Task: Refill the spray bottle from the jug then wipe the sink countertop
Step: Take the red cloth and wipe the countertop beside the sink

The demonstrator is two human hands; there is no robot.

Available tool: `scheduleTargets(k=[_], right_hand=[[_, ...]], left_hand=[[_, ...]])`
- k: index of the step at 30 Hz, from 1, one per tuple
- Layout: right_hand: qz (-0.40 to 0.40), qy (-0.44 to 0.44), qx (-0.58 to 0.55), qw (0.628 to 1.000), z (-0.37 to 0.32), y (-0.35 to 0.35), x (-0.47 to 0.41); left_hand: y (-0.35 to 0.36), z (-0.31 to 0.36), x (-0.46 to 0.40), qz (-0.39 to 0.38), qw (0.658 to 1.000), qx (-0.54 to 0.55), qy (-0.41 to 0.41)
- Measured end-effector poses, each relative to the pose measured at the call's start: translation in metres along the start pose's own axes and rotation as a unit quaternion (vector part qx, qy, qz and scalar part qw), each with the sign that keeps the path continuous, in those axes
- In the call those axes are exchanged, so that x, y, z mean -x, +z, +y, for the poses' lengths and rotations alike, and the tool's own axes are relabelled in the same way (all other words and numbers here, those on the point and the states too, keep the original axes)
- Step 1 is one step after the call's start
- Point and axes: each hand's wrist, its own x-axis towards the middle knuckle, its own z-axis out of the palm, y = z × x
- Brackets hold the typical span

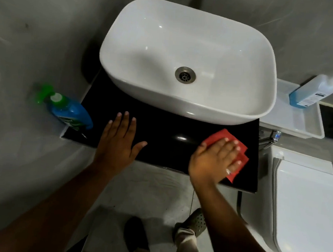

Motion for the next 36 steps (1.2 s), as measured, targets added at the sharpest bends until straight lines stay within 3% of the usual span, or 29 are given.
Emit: scheduleTargets(k=[3,6,9,11,13,17,22,24,26,28,31,32,34,36], right_hand=[[-0.039,-0.157,-0.015,0.987,-0.058,0.022,0.039],[-0.098,-0.284,-0.03,0.953,-0.079,0.026,0.059],[-0.146,-0.338,-0.107,0.923,-0.058,0.001,0.044],[-0.14,-0.333,-0.152,0.92,-0.025,-0.019,0.03],[-0.097,-0.287,-0.129,0.944,0.018,-0.03,0.012],[-0.095,-0.2,-0.034,0.975,0.075,-0.04,-0.019],[-0.106,-0.231,0.034,0.967,0.08,-0.038,-0.027],[-0.104,-0.24,0.074,0.962,0.078,-0.033,-0.022],[-0.1,-0.236,0.105,0.961,0.078,-0.031,-0.021],[-0.11,-0.232,0.119,0.959,0.078,-0.03,-0.022],[-0.124,-0.231,0.116,0.958,0.08,-0.028,-0.024],[-0.128,-0.233,0.116,0.957,0.08,-0.027,-0.025],[-0.135,-0.237,0.119,0.955,0.08,-0.027,-0.025],[-0.129,-0.24,0.119,0.955,0.083,-0.026,-0.025]], left_hand=[[-0.008,-0.001,-0.002,0.043,0.988,0.144,-0.037],[-0.021,0.004,-0.002,0.094,0.933,0.329,-0.114],[-0.027,0.018,0.002,0.077,0.955,0.278,-0.073],[-0.026,0.04,-0.007,0.067,0.976,0.207,-0.033],[-0.021,0.073,-0.018,0.04,0.991,0.128,0.007],[-0.004,0.112,-0.029,0.003,0.999,0.037,-0.017],[-0.002,0.054,-0.003,0.0,0.998,-0.023,0.053],[-0.006,0.018,0.005,0.009,0.999,-0.04,0.035],[-0.009,0.003,0.001,0.018,0.999,-0.045,-0.014],[-0.007,0.018,-0.014,0.041,0.992,-0.017,-0.119],[-0.009,0.069,-0.046,0.073,0.926,0.118,-0.35],[-0.011,0.088,-0.055,0.06,0.908,0.152,-0.387],[-0.008,0.123,-0.057,0.053,0.929,0.131,-0.341],[0.002,0.146,-0.038,0.038,0.984,0.065,-0.162]])
